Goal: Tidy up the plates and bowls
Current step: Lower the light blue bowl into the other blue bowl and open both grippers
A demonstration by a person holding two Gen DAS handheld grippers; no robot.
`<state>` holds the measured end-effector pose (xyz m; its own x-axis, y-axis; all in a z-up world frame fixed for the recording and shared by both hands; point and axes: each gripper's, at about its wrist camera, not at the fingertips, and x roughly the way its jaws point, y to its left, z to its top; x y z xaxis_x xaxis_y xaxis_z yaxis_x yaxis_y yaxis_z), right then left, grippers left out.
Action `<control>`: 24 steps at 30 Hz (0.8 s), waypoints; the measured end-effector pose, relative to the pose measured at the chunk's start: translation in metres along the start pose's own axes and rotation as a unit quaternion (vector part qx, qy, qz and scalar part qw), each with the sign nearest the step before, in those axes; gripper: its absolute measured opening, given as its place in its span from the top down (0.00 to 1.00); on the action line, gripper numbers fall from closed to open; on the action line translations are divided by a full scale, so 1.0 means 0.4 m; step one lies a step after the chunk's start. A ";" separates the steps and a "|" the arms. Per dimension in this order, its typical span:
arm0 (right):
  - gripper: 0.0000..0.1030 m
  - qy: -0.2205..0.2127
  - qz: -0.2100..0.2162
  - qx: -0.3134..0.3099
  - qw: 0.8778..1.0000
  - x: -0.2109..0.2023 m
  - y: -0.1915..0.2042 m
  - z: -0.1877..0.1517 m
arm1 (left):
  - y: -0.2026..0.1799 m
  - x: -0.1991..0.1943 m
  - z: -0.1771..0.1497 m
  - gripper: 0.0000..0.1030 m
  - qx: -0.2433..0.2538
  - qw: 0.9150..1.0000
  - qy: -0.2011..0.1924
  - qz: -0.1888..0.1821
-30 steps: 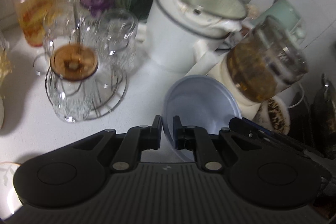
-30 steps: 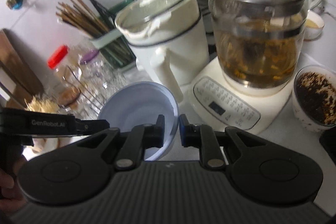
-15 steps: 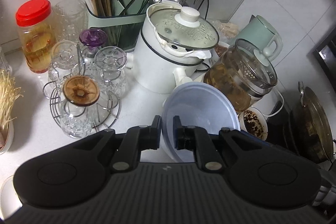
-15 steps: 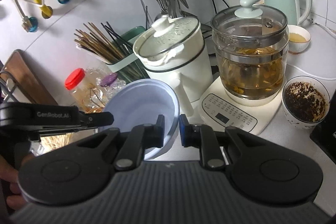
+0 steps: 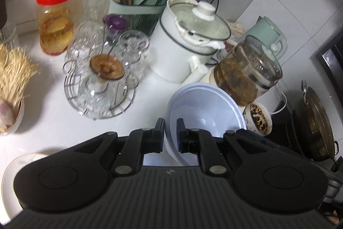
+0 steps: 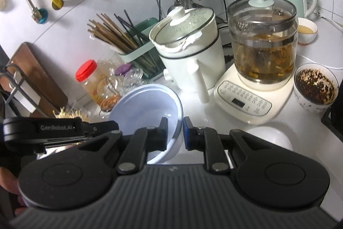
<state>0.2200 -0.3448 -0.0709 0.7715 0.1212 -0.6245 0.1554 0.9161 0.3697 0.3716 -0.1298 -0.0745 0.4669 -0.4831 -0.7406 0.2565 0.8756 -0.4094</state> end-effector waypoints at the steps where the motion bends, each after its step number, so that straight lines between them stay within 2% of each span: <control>1: 0.83 0.004 -0.001 -0.001 1.000 0.000 0.004 -0.007 | 0.006 -0.004 -0.010 0.88 -0.003 1.000 0.002 0.001; 13: 0.83 0.083 -0.014 -0.013 0.996 0.049 0.029 -0.105 | 0.092 0.014 -0.141 0.87 -0.046 0.998 0.043 0.025; 24: 0.83 0.135 -0.023 -0.046 0.990 0.129 0.033 -0.154 | 0.141 0.080 -0.196 0.87 -0.053 0.995 0.067 0.049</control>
<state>0.2239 -0.3029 -0.1408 0.5700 0.1654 -0.8048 0.1204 0.9521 0.2809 0.3345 -0.0961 -0.1630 0.3661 -0.3969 -0.8417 0.1214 0.9171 -0.3796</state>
